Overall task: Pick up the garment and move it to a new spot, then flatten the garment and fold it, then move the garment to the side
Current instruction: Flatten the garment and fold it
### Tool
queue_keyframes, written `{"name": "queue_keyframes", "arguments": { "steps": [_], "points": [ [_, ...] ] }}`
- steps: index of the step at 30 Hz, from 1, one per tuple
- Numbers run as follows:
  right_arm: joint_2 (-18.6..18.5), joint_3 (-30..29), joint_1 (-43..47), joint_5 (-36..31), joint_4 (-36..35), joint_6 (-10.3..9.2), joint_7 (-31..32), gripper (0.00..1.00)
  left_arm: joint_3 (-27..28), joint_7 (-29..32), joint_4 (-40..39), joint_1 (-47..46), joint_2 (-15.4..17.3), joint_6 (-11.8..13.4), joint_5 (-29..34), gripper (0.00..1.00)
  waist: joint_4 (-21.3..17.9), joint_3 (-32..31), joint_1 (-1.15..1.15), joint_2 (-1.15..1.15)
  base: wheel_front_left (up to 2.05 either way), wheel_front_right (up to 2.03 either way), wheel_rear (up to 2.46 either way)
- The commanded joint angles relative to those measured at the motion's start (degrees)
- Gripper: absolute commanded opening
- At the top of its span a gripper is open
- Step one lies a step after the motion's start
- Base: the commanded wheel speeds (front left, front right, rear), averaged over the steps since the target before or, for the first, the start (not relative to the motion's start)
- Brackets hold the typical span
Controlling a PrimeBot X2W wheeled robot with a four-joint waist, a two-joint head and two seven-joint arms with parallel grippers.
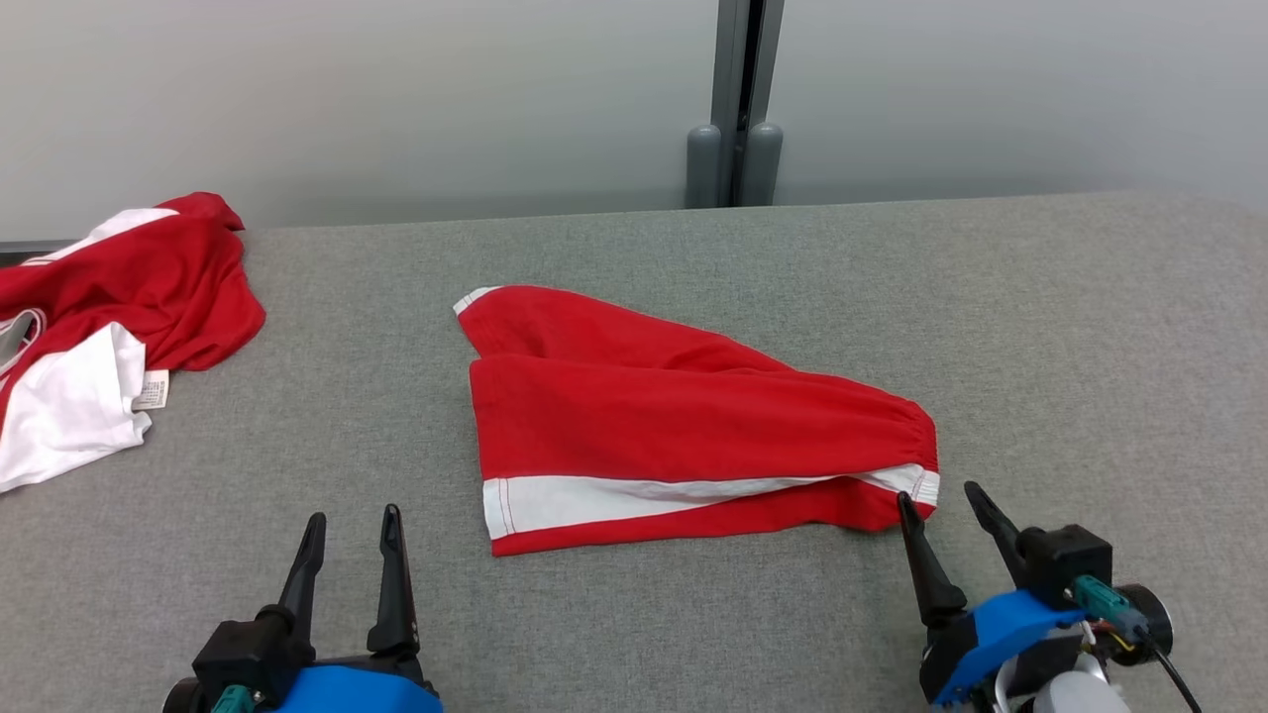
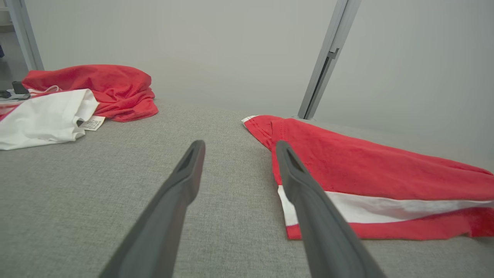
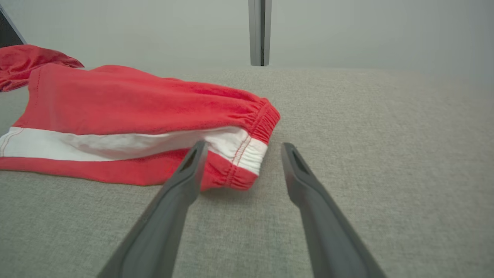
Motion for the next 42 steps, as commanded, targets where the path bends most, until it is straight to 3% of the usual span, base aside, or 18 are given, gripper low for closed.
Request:
{"name": "queue_keyframes", "arguments": {
  "steps": [1, 11, 17, 18, 20, 26, 28, 35, 42],
  "points": [
    [-0.29, 0.05, -1.89, -0.99, 0.91, -0.01, 0.91, 1.0, 0.23, -0.26, 0.01, -0.79, -0.07, -0.19, 0.52, 1.0, 0.13, 0.27, 0.0, 0.0, 0.0, 0.0, 0.0],
    [-0.25, -0.39, -8.02, -2.38, 8.37, -0.01, 7.86, 1.0, 0.31, -0.26, 0.23, -1.78, -0.19, -0.55, 1.06, 1.0, 1.21, 2.0, 0.0, 0.0, 0.0, 0.0, 0.0],
    [-0.26, 1.45, -9.85, -0.3, 9.33, -0.01, 8.65, 1.0, -0.21, -0.26, 0.84, -2.04, -0.24, -0.98, 1.57, 1.0, 1.77, 2.59, 0.0, 0.0, 0.0, 0.0, 0.0],
    [-0.25, 1.76, -9.95, -0.24, 8.99, -0.01, 8.35, 0.93, -0.78, -0.26, 1.37, -2.23, -0.17, -1.26, 1.72, 1.0, 1.74, 2.69, 0.0, 0.0, 0.0, 0.0, 0.0],
    [-0.26, 2.04, -9.94, -0.18, 8.42, -0.01, 8.38, 0.53, -2.18, -0.26, 2.6, -3.02, 0.17, -1.81, 2.13, 1.0, 1.68, 2.84, 0.0, 0.0, 0.0, 0.0, 0.0],
    [-0.27, 2.63, -9.68, -0.33, 6.55, -0.01, 8.96, 0.04, -7.79, 3.63, 7.79, -7.18, 1.4, -3.16, 1.83, 1.0, 1.17, 3.42, 0.0, 0.0, 0.0, 0.0, 0.0],
    [-0.26, 2.95, -9.72, -0.4, 5.94, -0.01, 9.29, 0.0, -9.2, 5.36, 9.93, -8.78, 1.83, -3.35, 1.39, 1.0, 0.82, 3.67, 0.0, 0.0, 0.0, 0.0, 0.0],
    [-0.33, 3.34, -10.06, -1.08, 5.02, -0.01, 9.86, 0.0, -12.48, 10.31, 16.8, -13.57, 1.85, -3.74, -3.07, 1.0, -0.21, 4.92, 0.0, 0.0, 0.0, 0.0, 0.0],
    [-0.32, 3.81, -10.41, -1.02, 4.82, -0.01, 9.67, 0.0, -17.39, 10.39, 19.17, -16.9, 2.75, -3.67, -7.57, 1.0, -0.95, 5.94, 0.0, 0.0, 0.0, 0.0, 0.0]
  ]
}}
